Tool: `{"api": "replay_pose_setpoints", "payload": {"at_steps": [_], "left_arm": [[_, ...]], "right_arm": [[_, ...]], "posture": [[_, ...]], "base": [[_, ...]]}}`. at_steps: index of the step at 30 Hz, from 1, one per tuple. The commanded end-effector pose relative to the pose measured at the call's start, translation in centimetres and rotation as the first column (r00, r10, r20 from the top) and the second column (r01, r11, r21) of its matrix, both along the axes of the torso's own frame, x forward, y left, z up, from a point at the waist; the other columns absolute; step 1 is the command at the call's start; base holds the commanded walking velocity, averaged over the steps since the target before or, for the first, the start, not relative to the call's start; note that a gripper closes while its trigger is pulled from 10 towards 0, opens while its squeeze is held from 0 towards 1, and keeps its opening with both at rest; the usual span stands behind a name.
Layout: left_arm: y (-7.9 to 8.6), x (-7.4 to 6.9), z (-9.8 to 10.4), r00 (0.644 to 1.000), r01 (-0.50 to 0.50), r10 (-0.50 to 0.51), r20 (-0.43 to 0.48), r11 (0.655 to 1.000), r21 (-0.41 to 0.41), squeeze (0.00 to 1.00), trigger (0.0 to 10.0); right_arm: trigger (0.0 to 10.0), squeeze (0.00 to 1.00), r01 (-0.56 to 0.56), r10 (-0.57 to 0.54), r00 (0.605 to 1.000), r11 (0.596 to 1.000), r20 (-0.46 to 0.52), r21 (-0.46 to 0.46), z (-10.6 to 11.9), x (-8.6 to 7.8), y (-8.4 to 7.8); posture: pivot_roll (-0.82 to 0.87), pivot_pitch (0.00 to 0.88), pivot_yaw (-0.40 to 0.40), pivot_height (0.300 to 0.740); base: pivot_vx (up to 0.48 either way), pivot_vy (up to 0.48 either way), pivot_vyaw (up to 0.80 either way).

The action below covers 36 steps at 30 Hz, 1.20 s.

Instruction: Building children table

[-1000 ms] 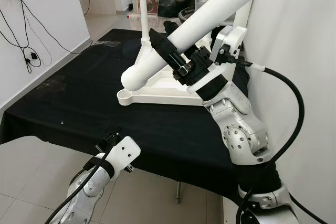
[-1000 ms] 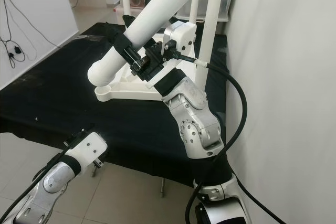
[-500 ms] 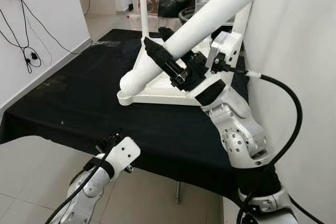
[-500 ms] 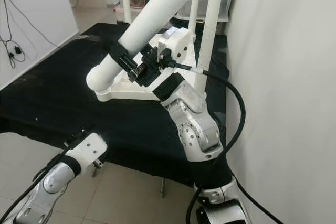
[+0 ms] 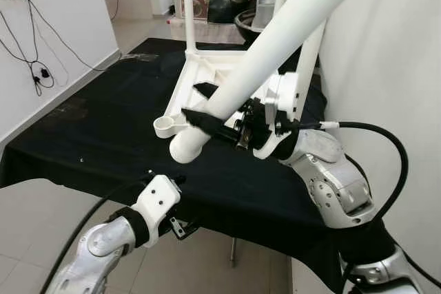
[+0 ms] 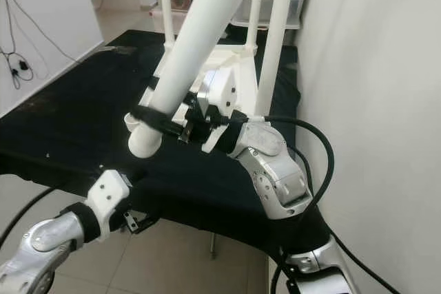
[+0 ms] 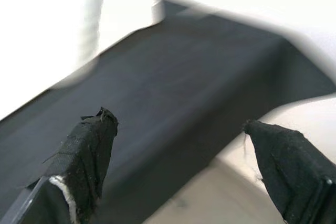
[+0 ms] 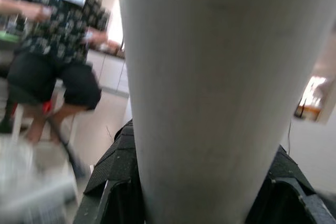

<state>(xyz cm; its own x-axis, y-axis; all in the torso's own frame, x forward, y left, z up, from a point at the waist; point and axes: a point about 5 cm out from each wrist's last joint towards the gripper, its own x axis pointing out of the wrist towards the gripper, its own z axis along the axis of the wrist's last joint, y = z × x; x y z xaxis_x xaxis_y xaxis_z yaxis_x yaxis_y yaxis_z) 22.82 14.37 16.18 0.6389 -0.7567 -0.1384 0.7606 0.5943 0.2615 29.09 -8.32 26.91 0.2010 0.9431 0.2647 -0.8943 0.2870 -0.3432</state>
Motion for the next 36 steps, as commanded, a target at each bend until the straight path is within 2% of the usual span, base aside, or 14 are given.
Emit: {"api": "replay_pose_setpoints", "payload": {"at_steps": [1,3,9,13,16,18,19,21,24,26,29,30,33,36], "left_arm": [[0.0,-0.9,1.0,0.996,0.088,-0.089,-0.025,0.996,-0.022,0.00,10.0],[0.1,-1.6,1.7,0.989,0.149,-0.148,-0.028,0.989,0.005,0.00,10.0],[0.4,-1.9,1.8,0.987,0.156,-0.155,-0.035,0.988,0.014,0.00,10.0],[0.0,-3.6,1.5,0.978,0.183,-0.185,-0.094,0.983,-0.035,0.00,10.0],[0.1,-3.8,1.7,0.978,0.181,-0.185,-0.094,0.982,-0.043,0.00,10.0],[0.6,-3.9,3.5,0.982,0.169,-0.177,-0.069,0.980,-0.108,0.00,10.0],[0.6,-3.9,3.5,0.982,0.169,-0.177,-0.069,0.980,-0.108,0.00,10.0],[1.3,-3.8,5.7,0.986,0.160,-0.165,-0.019,0.974,-0.159,0.00,10.0],[1.7,-3.7,6.5,0.988,0.153,-0.154,0.006,0.974,-0.165,0.00,10.0],[3.1,-3.3,7.2,0.994,0.111,-0.108,0.029,0.984,-0.138,0.00,10.0],[4.1,-3.2,6.9,0.998,0.068,-0.067,0.014,0.991,-0.112,0.00,10.0],[4.1,-3.2,6.9,0.998,0.068,-0.067,0.014,0.991,-0.112,0.00,10.0],[3.9,-3.5,5.5,0.995,0.081,-0.087,-0.055,0.992,-0.099,0.00,10.0],[3.8,-3.5,5.4,0.994,0.084,-0.090,-0.059,0.992,-0.098,0.00,10.0]], "right_arm": [[0.0,0.00,-0.039,0.038,0.999,0.998,-0.013,-0.040,-0.5,0.2,0.0],[0.0,0.00,-0.053,0.051,0.998,0.997,-0.044,-0.053,-0.8,0.7,-0.4],[0.0,0.00,-0.061,0.058,0.994,0.997,-0.088,-0.039,-0.8,1.1,-1.0],[0.0,0.00,-0.055,0.046,0.982,0.998,-0.185,-0.041,-1.0,2.5,-3.5],[0.0,0.00,-0.063,0.049,0.978,0.996,-0.204,-0.062,-1.2,2.7,-4.1],[0.0,0.00,-0.078,0.048,0.971,0.990,-0.236,-0.121,-2.0,2.9,-5.2],[0.0,0.00,-0.078,0.048,0.971,0.990,-0.236,-0.121,-2.0,2.9,-5.2],[0.0,0.00,-0.101,0.054,0.963,0.981,-0.263,-0.167,-2.9,2.8,-5.9],[0.0,0.00,-0.114,0.059,0.959,0.976,-0.278,-0.184,-3.3,2.7,-6.1],[0.0,0.00,-0.171,0.099,0.940,0.965,-0.328,-0.199,-3.9,2.3,-6.7],[0.0,0.00,-0.214,0.142,0.920,0.963,-0.366,-0.165,-3.8,2.0,-7.1],[0.0,0.00,-0.214,0.142,0.920,0.963,-0.366,-0.165,-3.8,2.0,-7.1],[0.0,0.00,-0.323,0.265,0.891,0.940,-0.369,-0.107,-2.4,0.9,-6.7],[0.0,0.00,-0.331,0.274,0.889,0.938,-0.367,-0.101,-2.3,0.9,-6.7]], "posture": [[0.08,0.000,-0.019,0.740],[0.09,0.000,-0.019,0.740],[0.09,0.000,-0.017,0.740],[0.09,0.000,-0.017,0.740],[0.09,0.000,-0.017,0.740],[0.10,0.000,-0.023,0.740],[0.10,0.000,-0.023,0.740],[0.11,0.000,-0.030,0.740],[0.11,0.000,-0.031,0.740],[0.11,0.000,-0.030,0.740],[0.11,0.000,-0.031,0.740],[0.11,0.000,-0.031,0.740],[0.11,0.000,-0.028,0.740],[0.11,0.000,-0.028,0.740]], "base": [[0.000,0.000,0.00],[0.000,0.000,0.00],[0.000,0.000,0.00],[0.000,0.000,0.00],[0.000,0.000,0.00],[0.000,0.000,0.00],[0.000,0.000,0.00],[0.000,0.000,0.00],[0.000,0.000,0.00],[0.000,0.000,0.00],[0.000,0.000,0.00],[0.000,0.000,0.00],[0.000,0.000,0.00],[0.000,0.000,0.00]]}}
